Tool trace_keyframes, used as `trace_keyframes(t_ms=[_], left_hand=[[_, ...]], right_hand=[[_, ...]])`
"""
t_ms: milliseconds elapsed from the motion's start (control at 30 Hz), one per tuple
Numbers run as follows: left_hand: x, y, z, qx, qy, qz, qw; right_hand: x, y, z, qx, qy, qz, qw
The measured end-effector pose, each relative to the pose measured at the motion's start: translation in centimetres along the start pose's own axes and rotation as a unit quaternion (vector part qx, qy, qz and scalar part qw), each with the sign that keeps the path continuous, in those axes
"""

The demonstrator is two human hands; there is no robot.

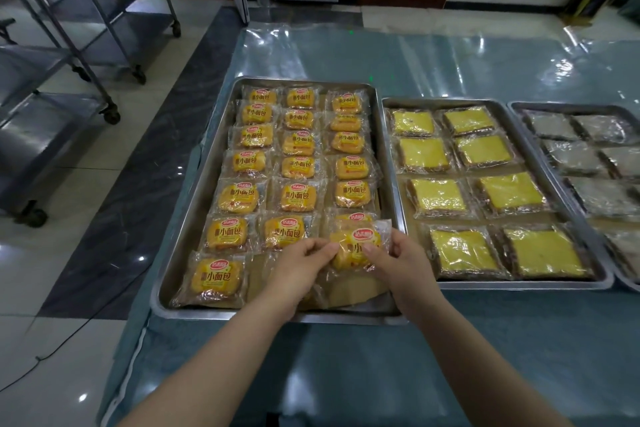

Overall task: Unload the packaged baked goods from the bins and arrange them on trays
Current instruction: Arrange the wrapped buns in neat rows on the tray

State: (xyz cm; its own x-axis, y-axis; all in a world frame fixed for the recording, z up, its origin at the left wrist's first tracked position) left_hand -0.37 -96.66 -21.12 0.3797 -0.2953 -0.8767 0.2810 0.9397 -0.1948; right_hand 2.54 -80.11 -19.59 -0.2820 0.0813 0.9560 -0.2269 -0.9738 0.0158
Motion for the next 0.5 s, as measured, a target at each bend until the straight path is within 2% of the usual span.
trace_keyframes(t_ms=[167,267,333,500], left_hand=[[0.6,-0.2,0.3,0.009,-0.08,0.163,0.983],[0.0,0.3,0.3,0.051,-0.079,0.245,0.965],[-0.1,0.2,0.2,0.045,-0.068,0.211,0.974],[0.9,-0.7,-0.3,-0.067,-0.058,0.095,0.992]], right_hand=[[-0.5,-0.6,0.2,-0.009,0.046,-0.111,0.993],[-1.3,-0.8,0.2,-0.02,0.059,-0.135,0.989],[-1.7,-0.7,0.2,-0.025,0.045,-0.104,0.993],[-2.6,-1.1,0.3,-0.054,0.034,-0.117,0.991]])
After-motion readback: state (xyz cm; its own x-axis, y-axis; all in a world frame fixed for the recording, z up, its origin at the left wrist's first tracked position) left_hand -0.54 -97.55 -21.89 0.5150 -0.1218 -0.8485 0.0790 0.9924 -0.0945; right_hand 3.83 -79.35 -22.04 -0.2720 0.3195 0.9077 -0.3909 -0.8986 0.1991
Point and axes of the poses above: each hand's wrist, its own z-axis away from the middle knuckle, its own y-axis out of the palm, x = y × z, the point moved 5 cm from there along -z, towards the middle knuckle, and after that the axes turned 5 degrees about -z, right-handed, at the moved point
